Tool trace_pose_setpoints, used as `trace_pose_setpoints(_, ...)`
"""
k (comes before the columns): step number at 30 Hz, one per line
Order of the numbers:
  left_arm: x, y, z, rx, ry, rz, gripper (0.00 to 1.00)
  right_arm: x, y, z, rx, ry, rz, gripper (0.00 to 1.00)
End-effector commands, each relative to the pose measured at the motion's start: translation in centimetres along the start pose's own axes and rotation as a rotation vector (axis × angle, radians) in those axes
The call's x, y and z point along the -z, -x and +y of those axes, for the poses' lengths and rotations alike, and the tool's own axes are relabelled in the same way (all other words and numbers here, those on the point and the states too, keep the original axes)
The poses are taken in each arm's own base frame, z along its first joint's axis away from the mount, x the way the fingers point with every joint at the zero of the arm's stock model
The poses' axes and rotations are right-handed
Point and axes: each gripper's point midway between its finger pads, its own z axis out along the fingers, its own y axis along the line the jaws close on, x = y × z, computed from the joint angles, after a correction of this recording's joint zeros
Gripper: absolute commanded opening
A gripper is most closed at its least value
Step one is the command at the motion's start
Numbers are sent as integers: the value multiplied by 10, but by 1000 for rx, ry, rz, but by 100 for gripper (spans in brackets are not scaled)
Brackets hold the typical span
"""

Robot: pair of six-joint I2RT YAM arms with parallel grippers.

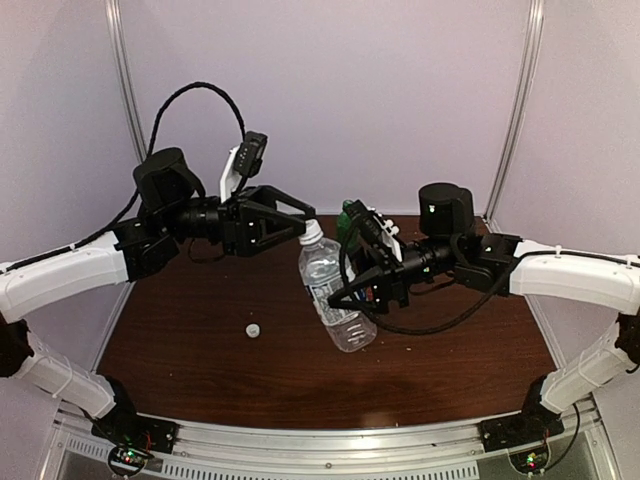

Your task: Unscrew the bottle caps

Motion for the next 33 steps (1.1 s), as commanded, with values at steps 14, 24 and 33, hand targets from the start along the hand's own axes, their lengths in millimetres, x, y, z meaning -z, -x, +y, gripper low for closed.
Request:
trace_pose_setpoints(14,-12,-1,-18,-17,-161,-5,37,-4,6,10,31,74,-26,40)
trace_pose_setpoints(24,-10,3,-17,-10,-130,-17,15,-3,8,1,29,6,-27,38)
trace_pose_setpoints(33,-2,7,26,101,183,-40,0,11,7,-44,51,-302,6,37)
